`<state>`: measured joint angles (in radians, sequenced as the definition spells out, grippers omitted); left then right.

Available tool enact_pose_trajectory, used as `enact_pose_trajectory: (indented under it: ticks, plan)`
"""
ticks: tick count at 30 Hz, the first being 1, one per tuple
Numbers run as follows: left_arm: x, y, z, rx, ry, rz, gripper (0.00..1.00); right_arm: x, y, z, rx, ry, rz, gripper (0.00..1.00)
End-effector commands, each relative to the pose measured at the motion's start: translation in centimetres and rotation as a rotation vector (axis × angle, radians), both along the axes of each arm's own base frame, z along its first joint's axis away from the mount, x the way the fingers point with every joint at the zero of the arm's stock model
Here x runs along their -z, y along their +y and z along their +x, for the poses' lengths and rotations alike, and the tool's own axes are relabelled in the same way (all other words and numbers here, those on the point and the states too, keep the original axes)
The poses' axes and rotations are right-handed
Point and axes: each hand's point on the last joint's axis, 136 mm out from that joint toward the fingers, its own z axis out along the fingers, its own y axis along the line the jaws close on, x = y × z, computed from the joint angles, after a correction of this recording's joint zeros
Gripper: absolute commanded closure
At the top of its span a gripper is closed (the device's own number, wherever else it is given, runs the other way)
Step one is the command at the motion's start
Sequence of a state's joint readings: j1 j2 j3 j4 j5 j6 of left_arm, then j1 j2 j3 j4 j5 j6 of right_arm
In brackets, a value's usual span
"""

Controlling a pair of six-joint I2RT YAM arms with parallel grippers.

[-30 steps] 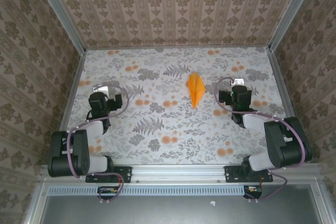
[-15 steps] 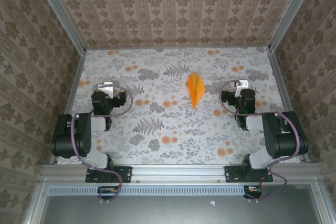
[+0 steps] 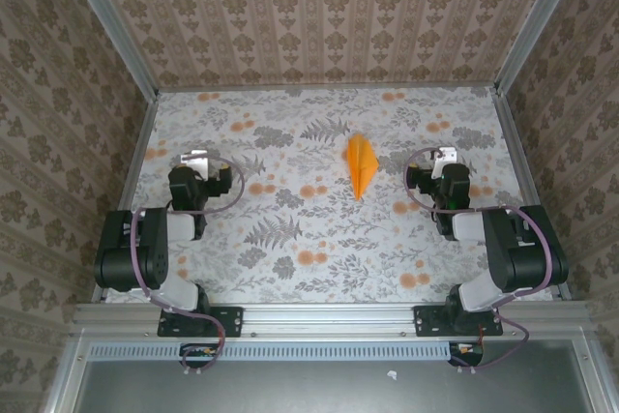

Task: Fold a paper plane with a square sheet of paper (fold left side to right side)
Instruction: Reset both arms

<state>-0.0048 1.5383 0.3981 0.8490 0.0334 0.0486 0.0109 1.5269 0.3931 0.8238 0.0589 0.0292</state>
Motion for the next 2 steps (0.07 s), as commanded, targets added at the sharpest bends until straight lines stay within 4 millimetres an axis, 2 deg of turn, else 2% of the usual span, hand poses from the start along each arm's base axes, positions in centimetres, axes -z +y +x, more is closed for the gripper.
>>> enact_pose_trajectory:
  ticks: [1, 2]
  plan:
    - [-0.45, 0.14, 0.30, -0.006, -0.010, 0.005, 0.00, -1.12, 0.27, 0.71, -0.011, -0.040, 0.004, 0.00]
    - [-0.44, 0.12, 0.30, -0.005, -0.010, 0.005, 0.00, -1.11, 0.26, 0.68, -0.010, -0.040, 0.004, 0.00]
